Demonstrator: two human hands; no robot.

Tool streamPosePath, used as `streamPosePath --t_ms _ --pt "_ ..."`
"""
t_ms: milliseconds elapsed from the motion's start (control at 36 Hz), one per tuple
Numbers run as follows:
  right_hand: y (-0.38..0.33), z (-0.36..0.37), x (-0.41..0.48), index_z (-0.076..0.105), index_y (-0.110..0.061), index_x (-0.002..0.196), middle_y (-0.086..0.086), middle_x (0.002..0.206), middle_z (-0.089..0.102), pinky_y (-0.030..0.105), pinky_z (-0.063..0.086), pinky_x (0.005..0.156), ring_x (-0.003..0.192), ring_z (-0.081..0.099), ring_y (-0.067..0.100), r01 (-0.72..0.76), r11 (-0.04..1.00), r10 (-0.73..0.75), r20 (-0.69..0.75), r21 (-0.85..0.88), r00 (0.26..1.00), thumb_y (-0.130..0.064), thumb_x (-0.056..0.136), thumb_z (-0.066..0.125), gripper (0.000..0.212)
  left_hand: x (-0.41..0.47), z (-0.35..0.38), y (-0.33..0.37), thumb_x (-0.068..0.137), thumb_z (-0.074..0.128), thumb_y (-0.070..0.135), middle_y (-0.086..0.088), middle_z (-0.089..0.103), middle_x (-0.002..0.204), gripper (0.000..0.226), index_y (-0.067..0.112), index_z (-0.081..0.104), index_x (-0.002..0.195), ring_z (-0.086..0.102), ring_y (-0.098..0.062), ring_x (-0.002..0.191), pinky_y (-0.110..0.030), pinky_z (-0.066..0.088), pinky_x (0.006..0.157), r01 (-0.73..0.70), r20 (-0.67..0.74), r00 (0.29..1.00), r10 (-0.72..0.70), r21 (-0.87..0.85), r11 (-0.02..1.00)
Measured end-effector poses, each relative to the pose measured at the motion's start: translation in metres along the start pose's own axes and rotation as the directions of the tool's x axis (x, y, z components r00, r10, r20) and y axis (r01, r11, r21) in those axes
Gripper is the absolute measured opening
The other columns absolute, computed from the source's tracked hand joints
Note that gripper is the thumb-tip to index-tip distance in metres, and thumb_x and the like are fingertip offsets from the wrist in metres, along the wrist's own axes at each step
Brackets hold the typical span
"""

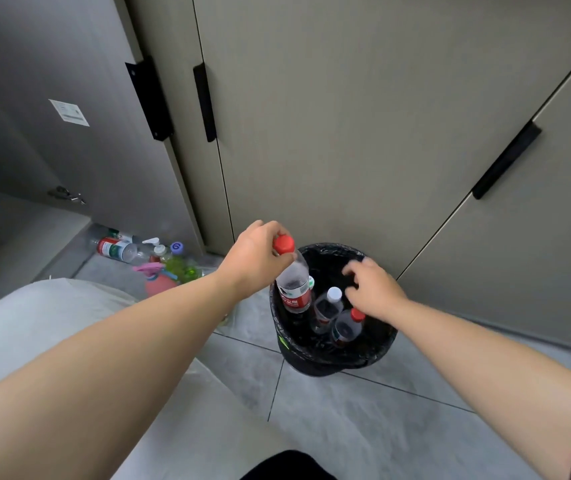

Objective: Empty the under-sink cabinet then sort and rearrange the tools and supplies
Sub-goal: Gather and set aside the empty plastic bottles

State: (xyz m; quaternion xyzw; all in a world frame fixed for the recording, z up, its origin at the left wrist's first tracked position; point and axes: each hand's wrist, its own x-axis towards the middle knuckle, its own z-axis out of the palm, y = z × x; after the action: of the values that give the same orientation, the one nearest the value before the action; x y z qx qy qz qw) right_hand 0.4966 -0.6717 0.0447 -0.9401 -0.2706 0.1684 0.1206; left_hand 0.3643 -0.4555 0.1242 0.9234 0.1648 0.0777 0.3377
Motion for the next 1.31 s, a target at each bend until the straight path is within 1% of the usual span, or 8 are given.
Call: streamPosePath --t_ms 83,167,333,611,806,1028,1194,1306 --pt "-0.031 -0.027 0.000 0.056 -0.026 0.128 0.002 0.107 0.048 0.032 0.052 0.078 0.069 0.058 0.015 0.224 0.915 -0.228 -0.027 0.336 0.973 -0.006 0.079 0.066 0.054 0.003 -0.002 0.000 0.082 0.079 0.035 0.009 0.055 0.093 0.024 0.024 0.068 0.101 0.058 -0.004 0.078 -0.017 0.043 0.074 -0.014 -0.015 1.000 0.014 -0.033 0.999" --pt "-0.059 -0.046 -0.006 0.050 -0.036 0.133 -0.005 0.115 0.047 0.023 0.053 0.075 0.070 0.061 0.004 0.313 0.850 -0.377 0.073 0.424 0.923 -0.019 0.079 0.075 0.062 0.004 -0.003 0.002 0.078 0.083 0.040 0.010 0.058 0.090 0.027 0.027 0.071 0.099 0.058 -0.001 0.079 -0.012 0.039 0.069 -0.022 -0.001 1.000 0.022 -0.051 0.998" --pt "-0.078 -0.036 -0.008 0.055 -0.038 0.083 -0.020 0.073 0.058 0.012 0.037 0.058 0.062 0.049 -0.002 0.376 0.840 -0.401 -0.020 0.391 0.916 -0.048 0.073 0.083 0.032 0.001 -0.004 0.001 0.077 0.081 0.046 0.012 0.070 0.082 0.025 0.029 0.073 0.095 0.064 -0.002 0.078 -0.018 0.049 0.069 0.014 0.091 0.996 -0.006 -0.094 0.995" --pt "-0.052 0.025 -0.012 0.048 -0.038 0.088 -0.013 0.073 0.060 0.028 0.041 0.058 0.067 0.056 0.007 0.232 0.969 -0.243 0.177 0.080 0.954 -0.048 0.067 0.074 0.035 0.005 -0.066 -0.033 0.093 0.068 0.035 0.011 0.070 0.099 0.020 0.025 0.070 0.110 0.065 -0.010 0.093 -0.018 0.044 0.079 -0.031 0.282 0.960 -0.006 0.129 0.991" --pt "-0.056 0.056 -0.002 0.051 -0.037 0.105 -0.006 0.098 0.063 0.033 0.047 0.081 0.094 0.057 0.020 0.161 0.987 -0.145 0.344 -0.018 0.928 -0.033 0.082 0.065 0.027 0.004 -0.142 -0.081 0.094 0.066 0.033 0.008 0.073 0.106 0.023 0.024 0.069 0.116 0.065 -0.013 0.092 -0.023 0.048 0.085 0.004 0.359 0.924 -0.135 0.343 0.939" --pt "-0.134 0.013 0.030 0.056 -0.036 0.085 -0.017 0.084 0.060 0.033 0.052 0.072 0.081 0.062 0.010 0.339 0.888 -0.269 0.248 -0.311 0.931 -0.043 0.085 0.054 0.007 -0.024 -0.221 -0.202 0.096 0.064 0.036 -0.001 0.070 0.114 0.028 0.022 0.070 0.119 0.063 -0.022 0.098 -0.027 0.046 0.084 0.265 0.203 0.903 -0.378 0.430 0.863" --pt "-0.267 0.015 0.075 0.063 -0.035 0.086 -0.014 0.080 0.061 0.028 0.050 0.072 0.074 0.059 0.002 0.547 0.836 -0.526 0.215 -0.046 0.823 -0.026 0.088 0.064 0.009 -0.071 -0.228 -0.312 0.096 0.063 0.031 -0.003 0.069 0.116 0.005 0.029 0.066 0.099 0.063 -0.023 0.100 -0.029 0.050 0.084 0.528 0.068 0.814 -0.577 0.329 0.783" --pt "-0.361 0.062 0.107 0.066 -0.032 0.084 -0.011 0.081 0.061 0.017 0.044 0.069 0.074 0.058 0.005 0.618 0.783 -0.609 0.282 0.066 0.741 -0.013 0.085 0.065 0.019 -0.103 -0.209 -0.380 0.096 0.058 0.029 -0.002 0.070 0.117 0.018 0.023 0.069 0.108 0.064 -0.021 0.100 -0.025 0.044 0.077 0.669 0.036 0.722 -0.691 0.216 0.711"
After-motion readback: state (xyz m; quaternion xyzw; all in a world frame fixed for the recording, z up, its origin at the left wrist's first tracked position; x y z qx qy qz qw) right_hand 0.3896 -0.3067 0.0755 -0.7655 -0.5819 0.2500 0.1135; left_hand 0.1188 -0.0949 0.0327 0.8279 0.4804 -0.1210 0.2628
